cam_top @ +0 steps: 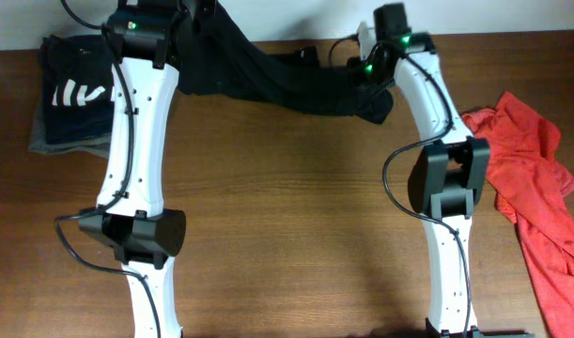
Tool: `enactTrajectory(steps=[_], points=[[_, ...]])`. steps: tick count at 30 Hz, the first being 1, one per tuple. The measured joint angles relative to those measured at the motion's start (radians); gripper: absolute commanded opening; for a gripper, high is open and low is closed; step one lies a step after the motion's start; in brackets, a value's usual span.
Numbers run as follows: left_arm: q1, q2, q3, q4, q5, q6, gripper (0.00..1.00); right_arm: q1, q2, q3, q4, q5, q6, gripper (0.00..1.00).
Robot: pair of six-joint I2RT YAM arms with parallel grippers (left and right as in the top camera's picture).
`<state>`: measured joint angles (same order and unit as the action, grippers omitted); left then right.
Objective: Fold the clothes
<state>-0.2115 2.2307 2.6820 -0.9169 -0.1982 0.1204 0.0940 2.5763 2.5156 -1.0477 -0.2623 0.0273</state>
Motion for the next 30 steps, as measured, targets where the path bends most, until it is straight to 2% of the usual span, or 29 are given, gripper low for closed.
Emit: enactTrajectory(steps=[6,12,16,22,30], points=[[-0.035,-0.009,0.0,-0.023,0.0,0.0,0.01,-0.03,-0.028,0.28,-0.248,0.039,0.018,0.04],[-0.08,-0.062,0.0,-0.121,0.0,0.0,0.01,-0.034,-0.095,0.565,-0.502,0.064,0.048,0.04],[-0.107,-0.129,0.0,-0.219,0.0,-0.002,0.01,-0.034,-0.16,0.609,-0.581,0.068,0.08,0.04],[-0.128,-0.235,0.0,-0.255,0.0,-0.009,0.01,-0.034,-0.256,0.61,-0.571,0.086,0.119,0.04],[-0.072,-0.212,0.0,-0.082,0.019,-0.012,0.01,-0.04,-0.293,0.602,-0.396,0.158,0.158,0.04]])
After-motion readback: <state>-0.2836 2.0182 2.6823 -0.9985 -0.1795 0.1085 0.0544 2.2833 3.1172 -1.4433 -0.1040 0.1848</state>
